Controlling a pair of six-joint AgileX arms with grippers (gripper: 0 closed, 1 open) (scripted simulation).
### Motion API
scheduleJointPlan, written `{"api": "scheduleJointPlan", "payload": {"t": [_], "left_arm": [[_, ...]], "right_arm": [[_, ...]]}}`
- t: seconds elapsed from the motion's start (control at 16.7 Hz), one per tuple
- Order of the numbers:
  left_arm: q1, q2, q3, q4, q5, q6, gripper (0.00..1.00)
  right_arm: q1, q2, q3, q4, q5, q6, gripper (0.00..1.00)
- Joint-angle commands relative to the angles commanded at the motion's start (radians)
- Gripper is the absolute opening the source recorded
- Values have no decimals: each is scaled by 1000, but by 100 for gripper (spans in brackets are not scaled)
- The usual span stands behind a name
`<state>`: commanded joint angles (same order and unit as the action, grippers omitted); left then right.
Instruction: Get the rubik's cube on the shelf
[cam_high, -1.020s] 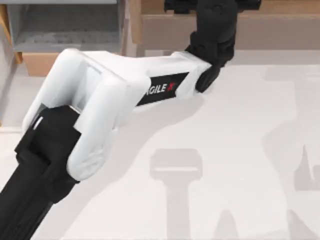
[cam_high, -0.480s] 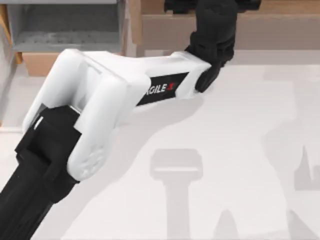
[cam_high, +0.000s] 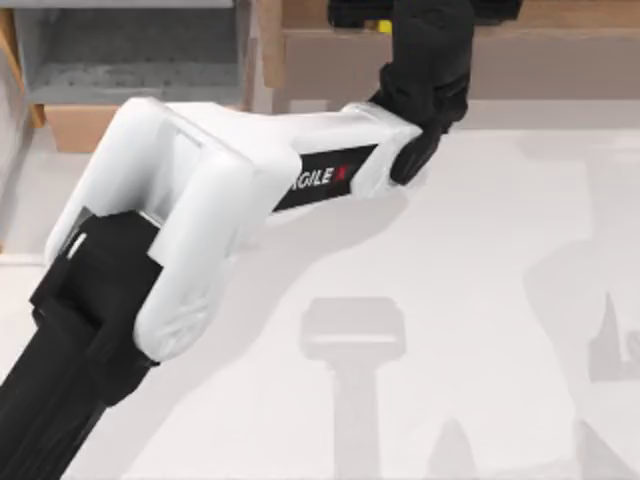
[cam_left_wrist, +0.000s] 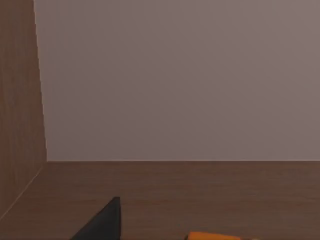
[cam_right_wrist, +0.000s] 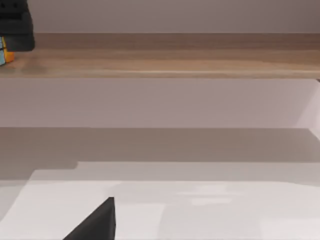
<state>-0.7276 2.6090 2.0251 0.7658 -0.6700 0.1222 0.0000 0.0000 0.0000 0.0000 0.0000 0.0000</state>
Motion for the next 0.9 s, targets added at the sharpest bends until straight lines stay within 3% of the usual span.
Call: {"api": "scheduleJointPlan", "payload": {"t": [0.24, 0.42, 0.66, 0.9], "left_arm": [[-11, -8, -2, 4, 6, 7, 100], [-59, -80, -24, 37, 59, 75, 100], [-87, -260, -94, 106, 195, 270, 100], [24, -470, -214, 184, 387, 553, 100]], "right_arm": [[0, 0, 0, 0, 0, 0, 100], [0, 0, 0, 0, 0, 0, 100], [0, 0, 0, 0, 0, 0, 100], [0, 0, 0, 0, 0, 0, 100]]}}
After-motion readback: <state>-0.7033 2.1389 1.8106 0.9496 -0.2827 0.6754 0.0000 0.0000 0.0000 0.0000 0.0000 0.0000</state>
